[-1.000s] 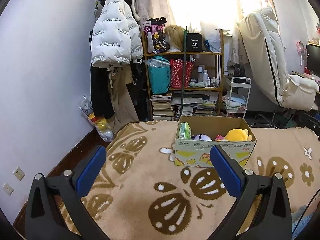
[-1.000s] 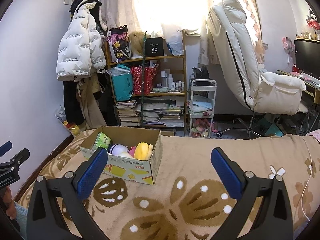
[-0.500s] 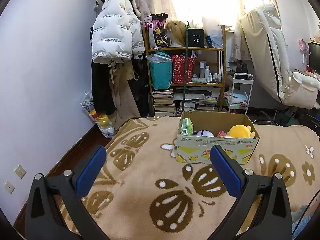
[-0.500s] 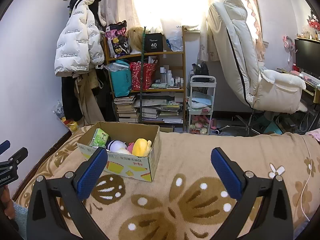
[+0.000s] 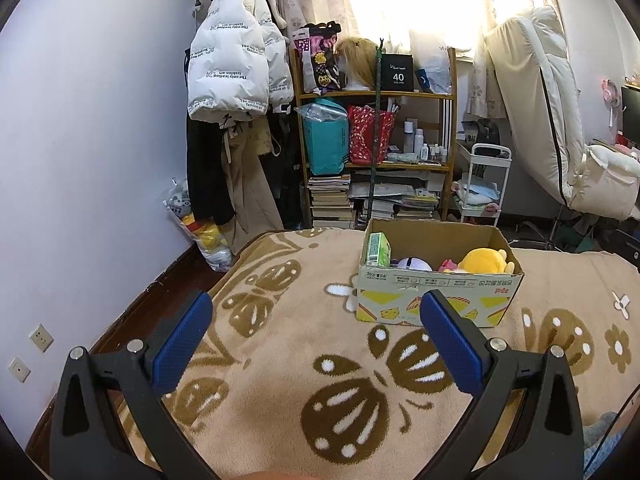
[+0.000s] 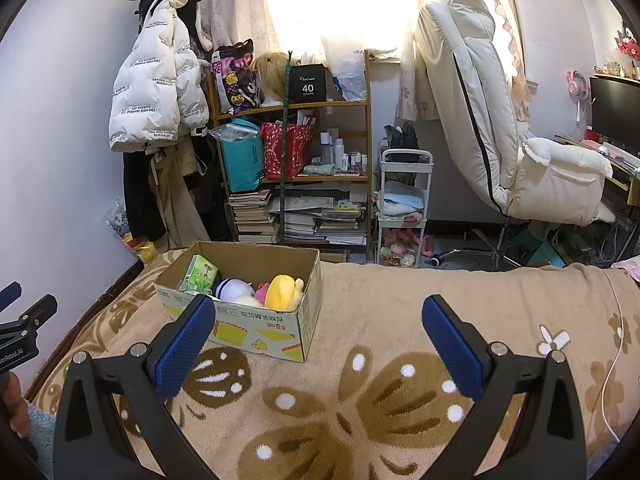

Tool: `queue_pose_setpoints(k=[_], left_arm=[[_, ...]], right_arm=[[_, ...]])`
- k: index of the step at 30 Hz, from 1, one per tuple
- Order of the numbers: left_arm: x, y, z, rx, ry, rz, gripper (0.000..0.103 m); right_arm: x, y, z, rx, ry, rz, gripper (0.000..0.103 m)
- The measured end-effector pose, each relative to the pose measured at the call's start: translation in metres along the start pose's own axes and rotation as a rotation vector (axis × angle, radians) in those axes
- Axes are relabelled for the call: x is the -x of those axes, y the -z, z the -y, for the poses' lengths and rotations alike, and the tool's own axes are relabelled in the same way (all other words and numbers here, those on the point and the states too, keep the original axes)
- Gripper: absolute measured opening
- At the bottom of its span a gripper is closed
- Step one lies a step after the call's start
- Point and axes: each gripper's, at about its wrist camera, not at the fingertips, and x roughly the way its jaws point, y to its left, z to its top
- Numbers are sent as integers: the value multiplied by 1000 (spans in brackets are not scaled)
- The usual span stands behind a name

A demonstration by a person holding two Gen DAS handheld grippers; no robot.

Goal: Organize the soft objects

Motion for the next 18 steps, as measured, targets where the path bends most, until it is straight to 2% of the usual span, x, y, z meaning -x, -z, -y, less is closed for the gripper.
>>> queue_pose_setpoints(k=[18], left_arm=[[-4,3,-2,-1,2,-8,102]], right_arm=[[0,4,2,1,-1,3,103]])
